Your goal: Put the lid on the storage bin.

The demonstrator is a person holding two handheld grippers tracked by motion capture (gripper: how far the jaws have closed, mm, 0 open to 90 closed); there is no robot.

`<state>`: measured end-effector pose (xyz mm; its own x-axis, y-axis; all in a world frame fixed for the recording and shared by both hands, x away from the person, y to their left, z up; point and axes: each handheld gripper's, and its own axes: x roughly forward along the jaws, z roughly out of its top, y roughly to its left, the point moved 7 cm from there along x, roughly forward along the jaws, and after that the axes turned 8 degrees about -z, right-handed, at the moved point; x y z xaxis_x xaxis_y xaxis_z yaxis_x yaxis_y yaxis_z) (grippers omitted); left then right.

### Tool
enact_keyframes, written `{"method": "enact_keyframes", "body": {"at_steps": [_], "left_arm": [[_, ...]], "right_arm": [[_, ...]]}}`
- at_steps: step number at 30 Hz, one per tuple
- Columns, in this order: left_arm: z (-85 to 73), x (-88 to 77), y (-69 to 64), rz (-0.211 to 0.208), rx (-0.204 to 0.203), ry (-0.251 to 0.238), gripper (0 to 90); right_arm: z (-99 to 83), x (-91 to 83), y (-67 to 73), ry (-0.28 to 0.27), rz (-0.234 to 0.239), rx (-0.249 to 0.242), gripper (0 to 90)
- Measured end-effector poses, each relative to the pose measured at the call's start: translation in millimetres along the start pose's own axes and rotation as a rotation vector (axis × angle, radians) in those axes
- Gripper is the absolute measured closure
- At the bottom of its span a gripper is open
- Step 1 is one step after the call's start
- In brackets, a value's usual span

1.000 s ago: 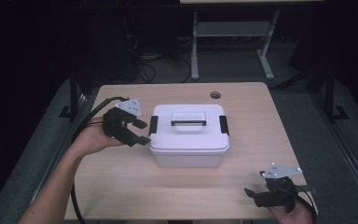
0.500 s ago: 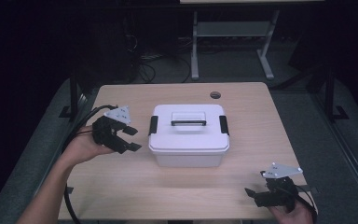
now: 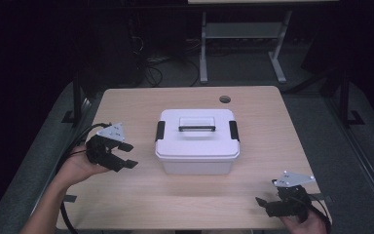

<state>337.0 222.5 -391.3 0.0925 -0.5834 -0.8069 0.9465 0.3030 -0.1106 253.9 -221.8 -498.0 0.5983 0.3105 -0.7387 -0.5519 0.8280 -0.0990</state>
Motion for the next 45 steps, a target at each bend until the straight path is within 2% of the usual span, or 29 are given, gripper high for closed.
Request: {"method": "enact_keyframes", "body": {"at_steps": [18, 31, 45], "left_arm": [[-34.7, 7.5, -2.1, 0.024, -0.036, -0.011, 38.1], [-62.6, 16.7, -6.6, 0.023, -0.068, -0.014, 38.1], [-82.6, 25.2, -11.9, 0.026, -0.098, -0.016, 37.8]], "right_arm": [[-2.0, 1.2, 0.8, 0.007, -0.002, -0.001, 15.6], [-3.6, 1.8, 1.7, 0.016, -0.005, -0.002, 15.6], [-4.0, 2.1, 3.2, 0.017, -0.007, -0.007, 15.6]]}}
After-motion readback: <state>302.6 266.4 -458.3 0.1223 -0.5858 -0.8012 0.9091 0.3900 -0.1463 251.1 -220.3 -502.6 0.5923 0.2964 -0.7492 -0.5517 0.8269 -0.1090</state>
